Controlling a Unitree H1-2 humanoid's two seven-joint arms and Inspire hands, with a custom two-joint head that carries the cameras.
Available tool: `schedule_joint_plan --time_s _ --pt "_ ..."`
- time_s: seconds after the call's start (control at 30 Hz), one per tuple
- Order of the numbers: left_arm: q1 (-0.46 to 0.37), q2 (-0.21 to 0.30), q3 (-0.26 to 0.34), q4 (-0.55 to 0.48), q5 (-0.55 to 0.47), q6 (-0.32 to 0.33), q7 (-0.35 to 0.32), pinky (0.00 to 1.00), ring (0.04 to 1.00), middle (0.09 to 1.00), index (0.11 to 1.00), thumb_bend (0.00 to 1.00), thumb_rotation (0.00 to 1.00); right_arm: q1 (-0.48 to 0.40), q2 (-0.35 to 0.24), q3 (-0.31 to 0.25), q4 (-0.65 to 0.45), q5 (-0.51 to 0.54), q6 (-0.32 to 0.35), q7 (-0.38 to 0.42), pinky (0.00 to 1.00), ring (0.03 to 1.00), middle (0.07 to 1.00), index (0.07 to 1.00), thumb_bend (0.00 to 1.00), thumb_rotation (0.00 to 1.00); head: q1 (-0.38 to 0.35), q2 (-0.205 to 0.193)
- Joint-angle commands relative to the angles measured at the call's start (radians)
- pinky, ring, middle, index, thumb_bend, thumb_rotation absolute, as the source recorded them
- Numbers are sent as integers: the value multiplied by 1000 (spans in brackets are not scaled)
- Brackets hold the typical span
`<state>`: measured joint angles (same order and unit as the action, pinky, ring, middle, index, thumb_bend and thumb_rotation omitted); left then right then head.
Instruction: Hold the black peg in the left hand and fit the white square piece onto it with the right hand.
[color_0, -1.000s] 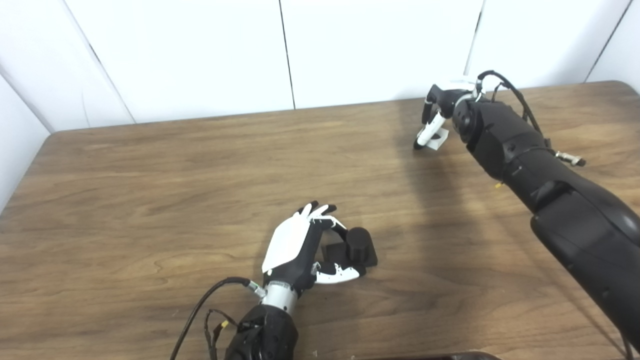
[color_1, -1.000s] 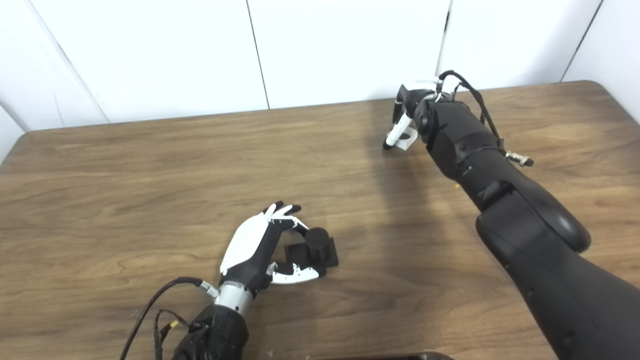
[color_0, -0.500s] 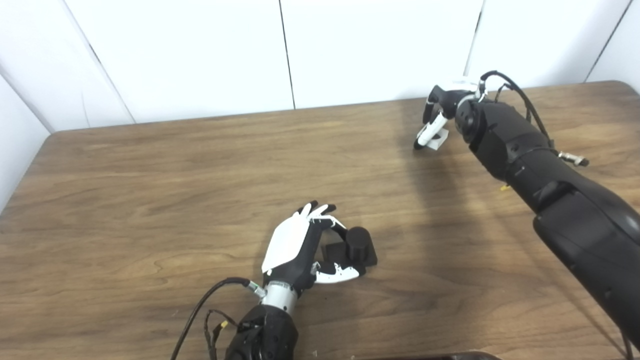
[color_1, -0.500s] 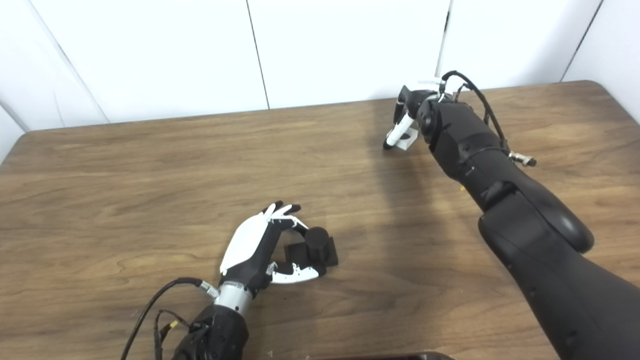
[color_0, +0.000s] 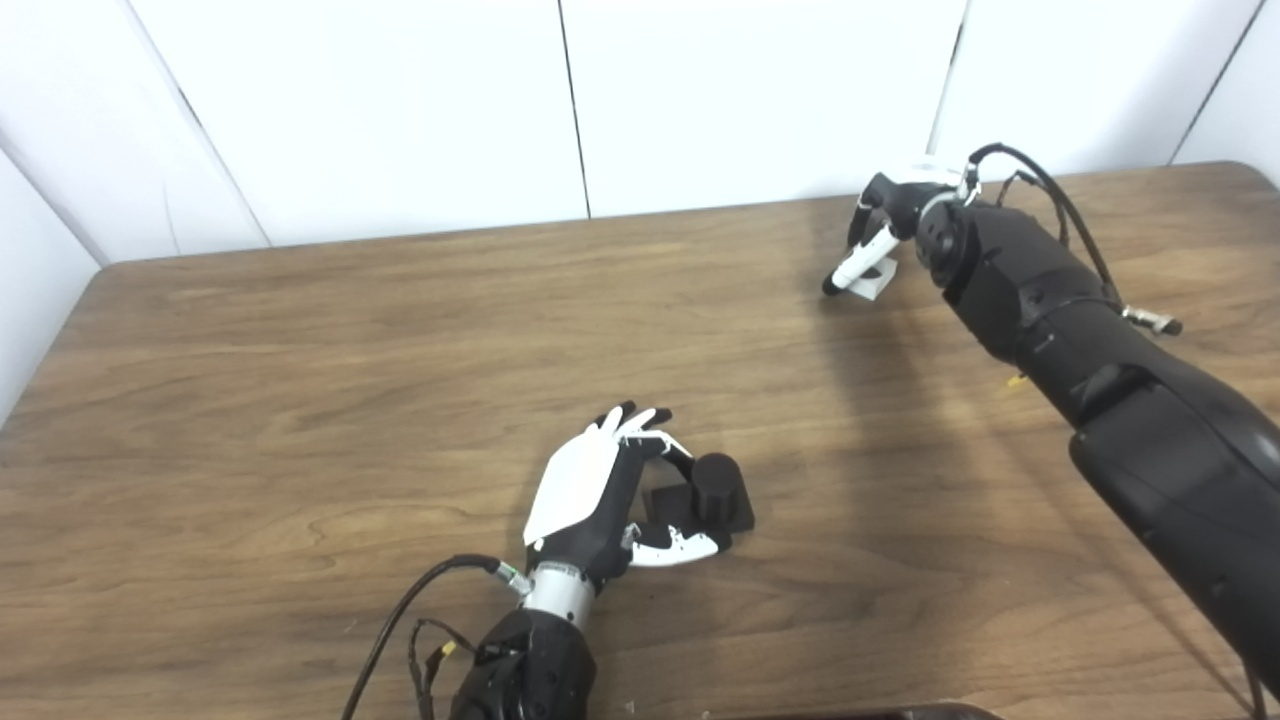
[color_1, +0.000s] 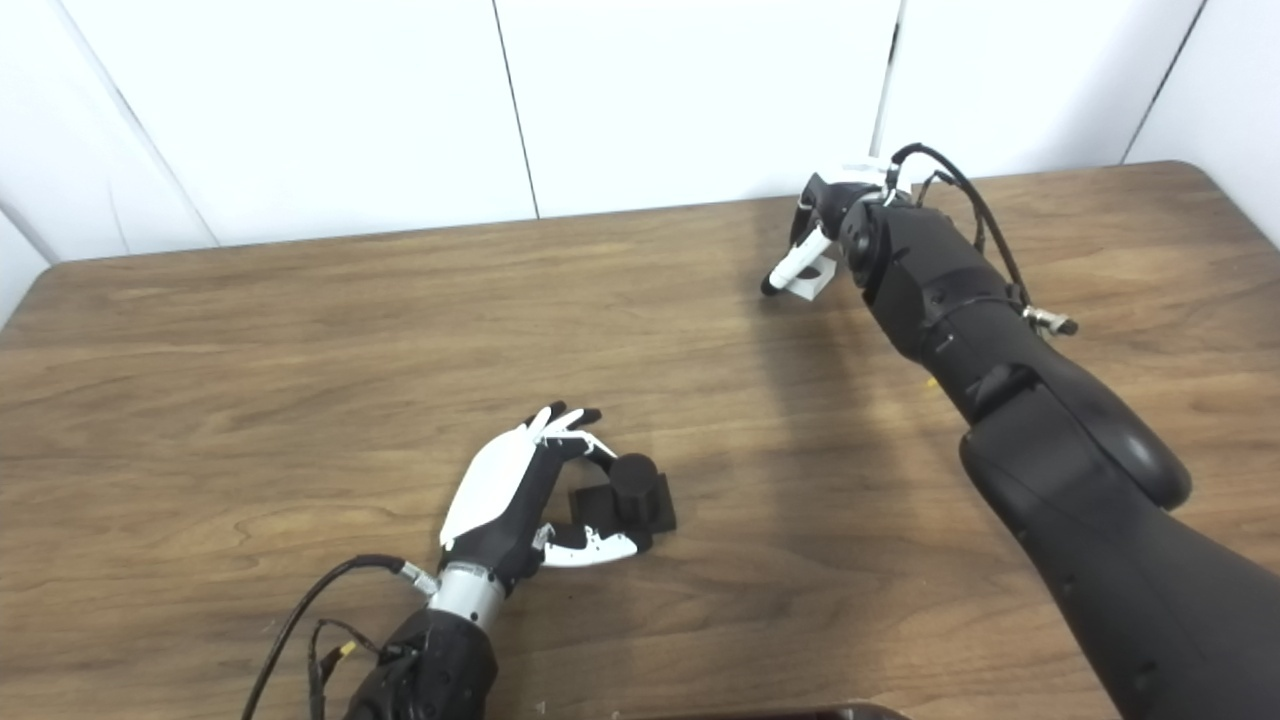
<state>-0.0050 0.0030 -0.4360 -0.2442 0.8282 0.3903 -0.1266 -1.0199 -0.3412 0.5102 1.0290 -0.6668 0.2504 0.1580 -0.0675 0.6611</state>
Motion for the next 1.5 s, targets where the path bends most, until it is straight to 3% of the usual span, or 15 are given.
schedule_joint_plan --time_s 0.0,0.47,0.97,1.37,1.47 --pt "-4 15 16 41 29 41 -4 1000 1000 912 489 509 78 -40 -18 -10 -17 6 -20 -4 1000 1000 883 619 938 399 -1 -1" --pt "-11 15 26 47 14 30 2 1000 1000 912 489 509 78 -46 -35 3 -62 -12 21 26 986 1000 870 572 942 373 -8 -1" --pt "-15 23 33 55 4 22 3 1000 1000 913 489 509 78 -32 -53 3 -111 -31 52 51 1000 1000 893 624 970 338 -16 0" --pt "-12 22 38 46 6 24 -3 1000 1000 912 489 508 80 -27 -57 10 -122 -52 61 53 1000 1000 879 559 983 334 -17 1" --pt "-10 23 39 46 4 19 0 1000 1000 913 489 508 80 -26 -57 13 -122 -58 72 60 1000 1000 875 586 984 325 -18 2"
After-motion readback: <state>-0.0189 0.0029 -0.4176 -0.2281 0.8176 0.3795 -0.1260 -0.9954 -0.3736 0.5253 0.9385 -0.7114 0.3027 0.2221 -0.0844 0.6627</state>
